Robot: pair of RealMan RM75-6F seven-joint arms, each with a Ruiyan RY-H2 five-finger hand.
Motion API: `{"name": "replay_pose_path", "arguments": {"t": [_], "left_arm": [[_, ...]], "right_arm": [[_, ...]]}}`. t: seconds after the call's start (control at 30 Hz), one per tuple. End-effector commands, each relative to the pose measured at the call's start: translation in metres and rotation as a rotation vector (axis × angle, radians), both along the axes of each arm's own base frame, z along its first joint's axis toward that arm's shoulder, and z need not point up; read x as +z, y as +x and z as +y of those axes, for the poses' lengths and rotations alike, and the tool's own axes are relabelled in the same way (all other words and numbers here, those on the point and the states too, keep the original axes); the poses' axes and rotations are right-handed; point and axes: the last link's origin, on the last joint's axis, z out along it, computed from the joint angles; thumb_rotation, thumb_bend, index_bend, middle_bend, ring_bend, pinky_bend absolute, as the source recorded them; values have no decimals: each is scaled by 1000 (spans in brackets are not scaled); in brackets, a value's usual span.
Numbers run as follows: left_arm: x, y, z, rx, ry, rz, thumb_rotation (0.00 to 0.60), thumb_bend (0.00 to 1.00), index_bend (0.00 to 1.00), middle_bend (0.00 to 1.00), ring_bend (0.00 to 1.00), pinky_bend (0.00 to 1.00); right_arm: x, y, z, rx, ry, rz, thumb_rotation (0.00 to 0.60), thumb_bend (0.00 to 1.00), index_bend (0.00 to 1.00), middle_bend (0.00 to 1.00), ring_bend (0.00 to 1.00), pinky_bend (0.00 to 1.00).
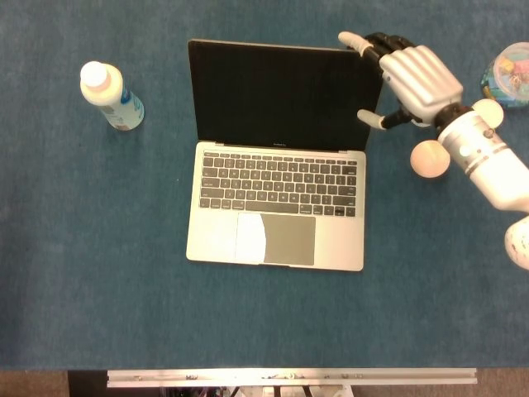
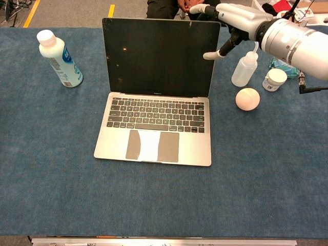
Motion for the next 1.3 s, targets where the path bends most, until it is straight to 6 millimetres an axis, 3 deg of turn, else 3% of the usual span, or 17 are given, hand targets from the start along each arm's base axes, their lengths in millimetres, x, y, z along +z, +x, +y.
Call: {"name": "replay_pose_path", "arguments": {"t": [0.03, 0.23, 0.67, 1.0, 1.3], "left_arm": [[0, 0, 0, 3, 2, 1, 600, 246, 226, 159, 93, 82], [1, -1, 0, 9, 3, 4, 600, 246, 226, 159, 93, 82], [0, -1, 0, 3, -3, 3, 600, 246, 226, 159, 94, 82], [-2, 0, 3, -2, -5, 2, 600, 246, 226, 159, 94, 82], [-3, -2, 7, -2, -4, 1, 600, 246, 226, 160, 93, 82]], "right_arm": [[-3, 1, -5, -9, -1, -5, 600, 223, 61, 207, 111, 160], [-5, 0, -6, -7, 1, 0, 600, 223, 61, 207, 111, 160], [1, -1, 18, 39, 5, -14, 600, 223, 61, 207, 112, 160], [4, -17, 5, -16, -36, -15, 600, 223, 61, 207, 111, 160], [36, -25, 11, 23, -170, -7, 600, 224, 61, 207, 112, 162]]}}
